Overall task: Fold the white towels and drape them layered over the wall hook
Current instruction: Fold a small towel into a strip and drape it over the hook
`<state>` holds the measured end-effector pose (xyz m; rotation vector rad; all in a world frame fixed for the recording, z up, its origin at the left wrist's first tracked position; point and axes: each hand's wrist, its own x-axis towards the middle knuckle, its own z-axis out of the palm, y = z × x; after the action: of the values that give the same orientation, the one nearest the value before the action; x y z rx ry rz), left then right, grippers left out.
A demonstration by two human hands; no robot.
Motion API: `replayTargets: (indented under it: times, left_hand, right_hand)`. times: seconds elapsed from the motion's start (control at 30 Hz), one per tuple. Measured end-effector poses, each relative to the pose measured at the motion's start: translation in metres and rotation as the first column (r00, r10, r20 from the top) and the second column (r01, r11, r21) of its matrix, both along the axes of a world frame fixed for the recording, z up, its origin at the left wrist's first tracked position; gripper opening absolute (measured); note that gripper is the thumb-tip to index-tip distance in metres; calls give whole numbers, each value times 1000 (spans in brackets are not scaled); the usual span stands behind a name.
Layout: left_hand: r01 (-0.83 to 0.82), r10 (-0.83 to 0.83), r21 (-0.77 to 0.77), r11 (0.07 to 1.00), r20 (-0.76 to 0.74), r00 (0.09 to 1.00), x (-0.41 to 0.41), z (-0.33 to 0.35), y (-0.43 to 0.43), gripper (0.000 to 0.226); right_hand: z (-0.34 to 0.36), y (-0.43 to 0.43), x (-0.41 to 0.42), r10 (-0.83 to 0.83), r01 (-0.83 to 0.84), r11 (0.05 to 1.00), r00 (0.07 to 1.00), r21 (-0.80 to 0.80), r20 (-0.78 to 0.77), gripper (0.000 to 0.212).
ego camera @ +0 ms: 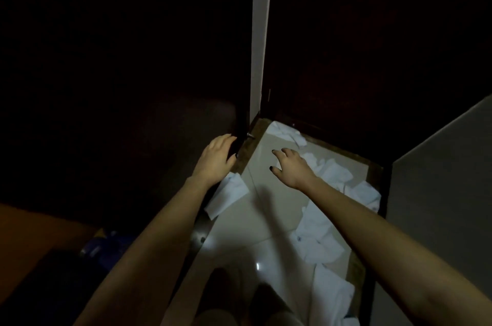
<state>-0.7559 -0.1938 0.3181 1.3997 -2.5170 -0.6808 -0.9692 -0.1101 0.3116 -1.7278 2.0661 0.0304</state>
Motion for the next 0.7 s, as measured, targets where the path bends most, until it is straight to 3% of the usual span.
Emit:
replayTargets:
  times: [0.33,0.7]
  left_hand:
    - [-9,4,82,997,54,999,-9,-246,-60,50]
    - [9,-24,93,996,150,988,11,-556,-109,49]
  right_hand:
    - [-251,-52,-17,-21,17,994,999,107,38,57]
    - [-550,-135,8,35,-38,999,986,13,163,52]
